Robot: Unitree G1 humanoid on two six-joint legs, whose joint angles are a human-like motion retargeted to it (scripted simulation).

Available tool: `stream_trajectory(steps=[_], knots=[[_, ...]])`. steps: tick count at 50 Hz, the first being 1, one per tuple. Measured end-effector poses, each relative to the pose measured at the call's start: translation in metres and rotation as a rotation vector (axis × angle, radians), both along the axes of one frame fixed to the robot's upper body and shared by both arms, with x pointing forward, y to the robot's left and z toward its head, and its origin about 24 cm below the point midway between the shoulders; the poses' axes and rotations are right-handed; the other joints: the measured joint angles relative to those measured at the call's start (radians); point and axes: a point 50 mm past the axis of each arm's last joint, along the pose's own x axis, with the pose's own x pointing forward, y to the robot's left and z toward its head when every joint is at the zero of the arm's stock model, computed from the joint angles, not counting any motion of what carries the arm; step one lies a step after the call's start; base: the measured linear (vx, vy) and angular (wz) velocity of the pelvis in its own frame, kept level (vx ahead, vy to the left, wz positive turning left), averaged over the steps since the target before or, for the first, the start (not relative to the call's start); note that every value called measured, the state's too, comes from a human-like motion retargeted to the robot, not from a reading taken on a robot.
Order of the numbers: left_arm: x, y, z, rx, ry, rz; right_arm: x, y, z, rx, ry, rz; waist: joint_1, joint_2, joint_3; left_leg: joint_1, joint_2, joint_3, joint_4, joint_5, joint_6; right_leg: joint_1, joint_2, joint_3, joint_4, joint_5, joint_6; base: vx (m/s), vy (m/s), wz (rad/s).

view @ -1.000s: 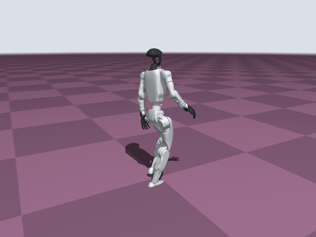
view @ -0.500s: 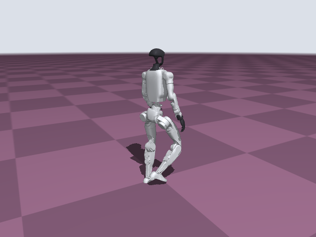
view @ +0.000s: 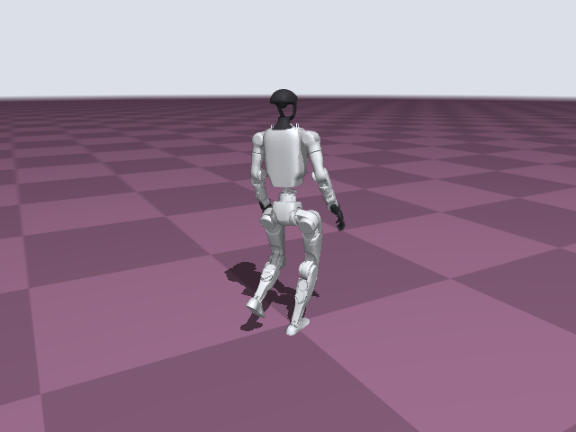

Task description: Walk

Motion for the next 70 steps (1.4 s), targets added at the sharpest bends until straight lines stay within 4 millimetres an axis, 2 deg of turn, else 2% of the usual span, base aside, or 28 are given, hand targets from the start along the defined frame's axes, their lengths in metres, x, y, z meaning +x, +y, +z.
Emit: stream_trajectory(steps=[4, 7, 10, 13, 16, 18, 20, 23, 25, 28, 32, 36, 39, 43, 46, 50, 52, 55, 58, 60, 65, 68, 70], knots=[[-0.069, 0.001, -0.016, -0.021, 0.225, 0.034, 0.045, 0.002, 0.024, 0.011, -0.181, -0.007, 0.051, -0.056, 0.016, -0.121, -0.042, 0.037, -0.171, -0.091, 0.038, 0.120, -0.032, 0.040, -0.076, -0.021, 0.024, -0.01, 0.02, 0.39], [-0.115, -0.001, -0.020, -0.051, 0.351, 0.074, 0.073, 0.001, 0.044, 0.021, -0.308, -0.023, 0.080, -0.091, 0.025, -0.151, -0.100, 0.069, -0.446, -0.102, 0.019, 0.205, -0.066, 0.055, -0.124, -0.020, 0.049, 0.01, 0.05, 0.47], [-0.150, -0.003, -0.019, -0.076, 0.434, 0.127, 0.092, -0.001, 0.060, 0.020, -0.403, -0.032, 0.093, -0.123, 0.021, -0.135, -0.186, 0.094, -0.801, -0.065, -0.014, 0.265, -0.118, 0.048, -0.149, -0.018, 0.076, 0.01, 0.05, 0.71], [-0.173, -0.006, -0.016, -0.093, 0.480, 0.177, 0.099, -0.004, 0.067, 0.014, -0.442, -0.044, 0.093, -0.141, 0.008, -0.105, -0.254, 0.102, -1.012, -0.039, -0.026, 0.281, -0.164, 0.039, -0.075, -0.040, 0.102, 0.01, 0.05, 0.75], [-0.180, -0.009, -0.016, -0.101, 0.493, 0.194, 0.095, -0.007, 0.064, 0.002, -0.428, -0.057, 0.081, -0.168, -0.005, -0.071, -0.312, 0.120, -1.033, -0.022, -0.003, 0.278, -0.220, 0.048, 0.076, -0.054, 0.138, 0.03, 0.05, 0.74], [-0.179, -0.010, -0.016, -0.103, 0.490, 0.197, 0.087, -0.005, 0.056, 0.009, -0.383, -0.063, 0.066, -0.197, -0.006, -0.037, -0.357, 0.139, -1.012, -0.023, 0.025, 0.266, -0.272, 0.057, 0.219, -0.022, 0.176, 0.03, 0.05, 0.80], [-0.168, -0.010, -0.017, -0.098, 0.459, 0.197, 0.073, -0.001, 0.042, 0.027, -0.302, -0.070, 0.046, -0.226, -0.001, 0.002, -0.403, 0.156, -0.989, -0.042, 0.057, 0.230, -0.330, 0.062, 0.403, 0.065, 0.218, 0.01, 0.04, 0.78], [-0.129, -0.003, -0.019, -0.074, 0.346, 0.182, 0.048, 0.005, 0.020, 0.059, -0.147, -0.060, 0.013, -0.253, 0.014, 0.079, -0.456, 0.165, -0.989, -0.082, 0.094, 0.129, -0.412, 0.069, 0.669, 0.185, 0.226, 0.00, 0.05, 0.66], [-0.093, 0.002, -0.017, -0.050, 0.240, 0.162, 0.029, 0.010, 0.007, 0.072, -0.040, -0.040, -0.007, -0.257, 0.025, 0.143, -0.475, 0.157, -1.013, -0.103, 0.103, 0.051, -0.456, 0.069, 0.787, 0.181, 0.192, 0.00, 0.05, 0.53], [-0.022, 0.012, -0.003, -0.010, 0.032, 0.132, 0.007, 0.013, -0.007, 0.083, 0.089, -0.005, -0.031, -0.239, 0.051, 0.277, -0.488, 0.118, -1.126, -0.098, 0.093, -0.067, -0.485, 0.061, 0.828, 0.099, 0.127, -0.01, 0.04, 0.56], [0.066, 0.020, 0.035, 0.028, -0.264, 0.097, -0.021, 0.008, -0.017, 0.066, 0.196, 0.012, -0.060, -0.192, 0.083, 0.455, -0.471, 0.056, -1.275, -0.072, 0.054, -0.168, -0.453, 0.021, 0.648, 0.010, 0.086, -0.01, 0.00, 0.82], [0.132, 0.020, 0.084, 0.052, -0.529, 0.045, -0.040, 0.002, -0.021, 0.042, 0.242, -0.003, -0.082, -0.144, 0.093, 0.564, -0.422, 0.022, -1.335, -0.068, 0.011, -0.196, -0.345, -0.001, 0.261, 0.027, 0.121, -0.02, -0.02, 1.03], [0.161, 0.015, 0.113, 0.065, -0.668, 0.001, -0.049, -0.002, -0.022, 0.029, 0.258, -0.012, -0.084, -0.115, 0.087, 0.597, -0.380, 0.015, -1.305, -0.099, -0.013, -0.181, -0.255, 0.015, -0.026, 0.066, 0.157, -0.03, -0.02, 0.86], [0.171, 0.007, 0.125, 0.062, -0.740, -0.029, -0.058, -0.003, -0.023, 0.023, 0.264, -0.016, -0.087, -0.095, 0.080, 0.603, -0.335, -0.001, -1.119, -0.172, -0.037, -0.147, -0.195, 0.030, -0.071, 0.092, 0.152, 0.00, -0.04, 0.76], [0.161, 0.001, 0.114, 0.043, -0.710, -0.028, -0.052, -0.004, -0.020, 0.017, 0.223, -0.030, -0.088, -0.055, 0.091, 0.563, -0.249, 0.001, -0.830, -0.182, -0.076, -0.099, -0.140, 0.009, 0.015, 0.086, 0.114, 0.00, -0.06, 0.82], [0.128, -0.008, 0.081, 0.023, -0.574, -0.033, -0.031, -0.004, -0.014, 0.011, 0.125, -0.045, -0.071, 0.001, 0.107, 0.423, -0.078, 0.036, -0.370, -0.044, -0.112, -0.043, -0.069, -0.036, 0.102, 0.010, 0.036, -0.03, -0.06, 0.89], [0.110, -0.013, 0.064, 0.020, -0.483, -0.052, -0.013, -0.005, -0.007, 0.001, 0.057, -0.038, -0.049, 0.006, 0.111, 0.336, -0.005, 0.055, -0.209, -0.012, -0.081, -0.010, -0.052, -0.038, 0.102, -0.027, 0.010, -0.02, -0.06, 0.97], [0.082, -0.016, 0.043, 0.020, -0.351, -0.077, 0.021, -0.006, 0.007, -0.016, -0.065, -0.038, -0.006, -0.012, 0.118, 0.204, 0.060, 0.081, -0.075, -0.058, -0.008, 0.057, -0.048, -0.021, 0.060, -0.058, -0.004, -0.02, -0.05, 1.05], [0.050, -0.013, 0.024, 0.021, -0.230, -0.075, 0.055, -0.008, 0.026, -0.026, -0.199, -0.057, 0.041, -0.048, 0.130, 0.100, 0.049, 0.110, -0.103, -0.129, 0.037, 0.135, -0.062, 0.006, 0.007, -0.071, 0.003, -0.02, -0.01, 0.99], [0.025, -0.010, 0.014, 0.018, -0.154, -0.058, 0.076, -0.008, 0.040, -0.028, -0.289, -0.074, 0.069, -0.071, 0.139, 0.047, 0.022, 0.133, -0.191, -0.163, 0.046, 0.183, -0.075, 0.020, -0.016, -0.081, 0.012, -0.01, 0.02, 0.88], [-0.033, -0.002, -0.003, 0.005, 0.008, 0.006, 0.118, -0.009, 0.075, -0.021, -0.488, -0.098, 0.112, -0.122, 0.146, -0.017, -0.099, 0.196, -0.614, -0.165, 0.018, 0.277, -0.134, 0.029, -0.061, -0.099, 0.044, 0.00, 0.04, 0.99], [-0.060, 0.001, -0.008, 0.004, 0.082, 0.052, 0.134, -0.008, 0.091, -0.022, -0.565, -0.095, 0.119, -0.151, 0.134, -0.004, -0.200, 0.213, -0.938, -0.112, -0.009, 0.306, -0.186, 0.012, -0.060, -0.112, 0.067, 0.00, 0.05, 1.11], [-0.078, 0.002, -0.010, 0.002, 0.127, 0.081, 0.139, -0.007, 0.096, -0.024, -0.591, -0.088, 0.125, -0.157, 0.126, -0.007, -0.232, 0.214, -1.026, -0.107, -0.017, 0.313, -0.206, 0.004, -0.016, -0.133, 0.079, 0.00, 0.04, 0.99]])
